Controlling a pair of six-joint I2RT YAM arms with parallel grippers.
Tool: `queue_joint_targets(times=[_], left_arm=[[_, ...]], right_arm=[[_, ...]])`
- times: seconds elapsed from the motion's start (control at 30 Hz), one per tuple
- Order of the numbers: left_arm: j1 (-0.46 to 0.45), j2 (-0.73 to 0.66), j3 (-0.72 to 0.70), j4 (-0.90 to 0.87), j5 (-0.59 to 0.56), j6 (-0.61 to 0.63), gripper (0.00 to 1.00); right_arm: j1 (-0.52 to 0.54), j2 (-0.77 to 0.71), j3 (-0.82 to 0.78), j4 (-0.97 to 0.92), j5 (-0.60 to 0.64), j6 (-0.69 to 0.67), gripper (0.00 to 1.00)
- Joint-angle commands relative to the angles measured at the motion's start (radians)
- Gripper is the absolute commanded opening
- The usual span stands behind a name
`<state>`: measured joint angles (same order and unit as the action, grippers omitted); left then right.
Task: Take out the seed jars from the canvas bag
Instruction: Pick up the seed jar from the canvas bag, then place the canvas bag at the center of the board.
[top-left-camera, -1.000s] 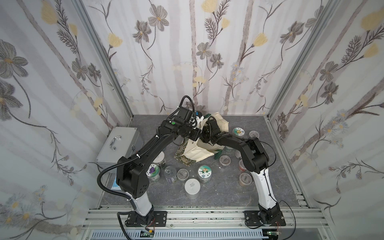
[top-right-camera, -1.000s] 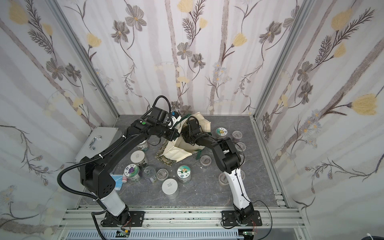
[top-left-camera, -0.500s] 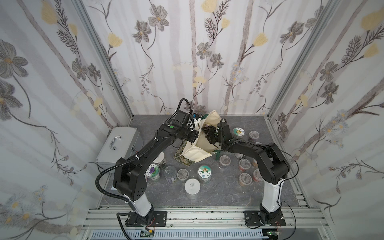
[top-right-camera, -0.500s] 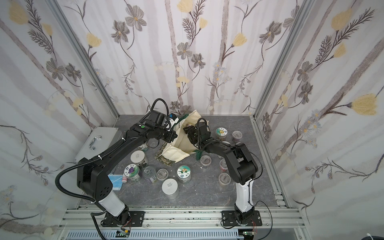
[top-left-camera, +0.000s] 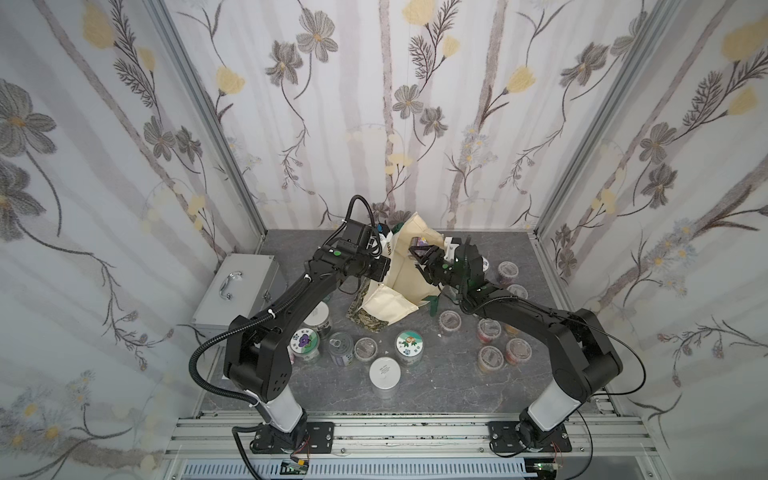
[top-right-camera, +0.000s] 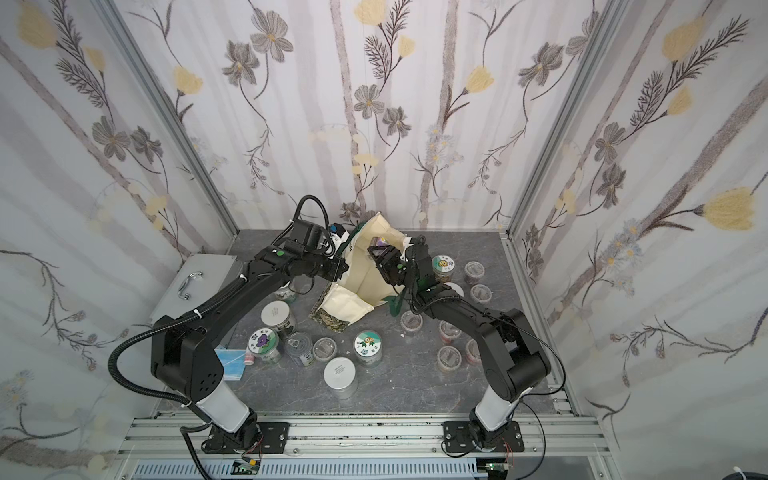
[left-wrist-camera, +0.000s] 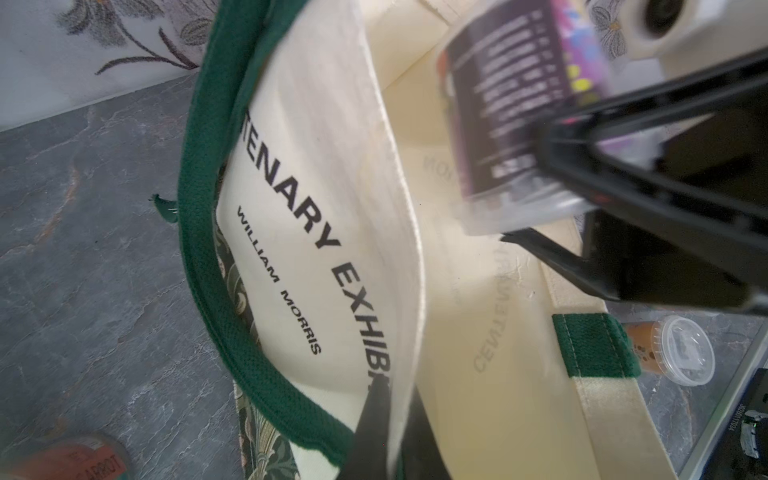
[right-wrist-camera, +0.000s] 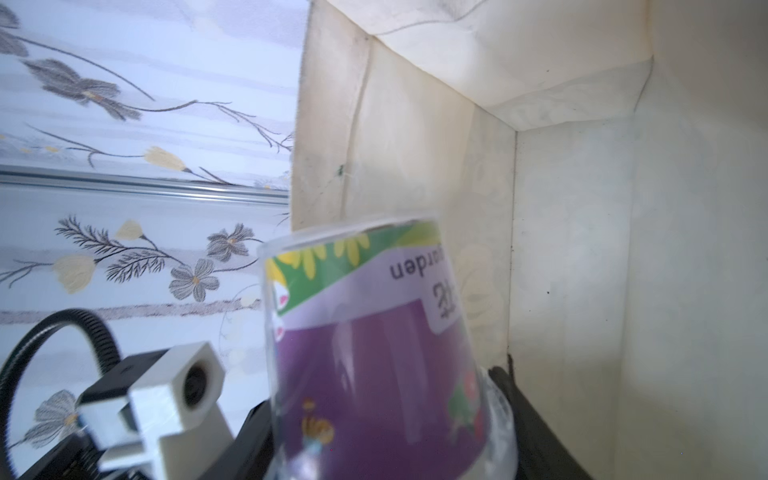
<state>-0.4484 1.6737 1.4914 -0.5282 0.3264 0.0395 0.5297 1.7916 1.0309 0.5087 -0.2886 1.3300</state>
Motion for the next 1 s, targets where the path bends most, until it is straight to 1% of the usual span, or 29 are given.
queue_joint_targets(times=[0.0,0.13,0.17,0.3,0.43,0.5,0.53,0.57,0.67,0.77,0.83,0.93,0.97], left_arm=[[0.031,-0.004,-0.011,0.049,0.029,-0.056,0.00],[0.064,0.015,-0.001,0.069,0.041,-0.100,0.00],[0.070,0.022,0.002,0.071,0.043,-0.111,0.00],[0.093,0.062,0.032,0.049,0.026,-0.150,0.00],[0.113,0.068,0.024,0.051,0.005,-0.187,0.00],[0.121,0.059,0.010,0.054,-0.010,-0.201,0.05],[0.125,0.054,0.006,0.054,-0.018,-0.208,0.09],[0.126,0.050,0.003,0.051,-0.028,-0.210,0.15],[0.132,0.038,0.008,0.029,-0.045,-0.214,0.37],[0.137,0.014,0.016,0.000,-0.080,-0.217,0.53],[0.140,-0.015,0.022,-0.023,-0.122,-0.220,0.67],[0.153,-0.050,0.030,-0.060,-0.183,-0.224,0.80],[0.158,-0.054,0.036,-0.075,-0.191,-0.225,0.81]], right_arm=[[-0.002,-0.078,-0.035,0.026,-0.057,-0.019,0.49],[-0.012,-0.188,-0.105,-0.025,-0.094,-0.048,0.50],[-0.015,-0.241,-0.129,-0.042,-0.104,-0.053,0.51],[-0.034,-0.367,-0.246,-0.100,-0.159,-0.055,0.51],[-0.056,-0.493,-0.353,-0.222,-0.215,-0.065,0.51],[-0.063,-0.538,-0.375,-0.302,-0.243,-0.086,0.50],[-0.063,-0.562,-0.385,-0.345,-0.258,-0.096,0.50],[-0.067,-0.579,-0.395,-0.377,-0.276,-0.101,0.50],[-0.080,-0.643,-0.425,-0.482,-0.315,-0.115,0.50],[-0.085,-0.689,-0.422,-0.640,-0.331,-0.165,0.50],[-0.090,-0.715,-0.429,-0.737,-0.344,-0.193,0.51],[-0.090,-0.744,-0.447,-0.851,-0.352,-0.228,0.50],[-0.090,-0.752,-0.452,-0.884,-0.357,-0.238,0.50]])
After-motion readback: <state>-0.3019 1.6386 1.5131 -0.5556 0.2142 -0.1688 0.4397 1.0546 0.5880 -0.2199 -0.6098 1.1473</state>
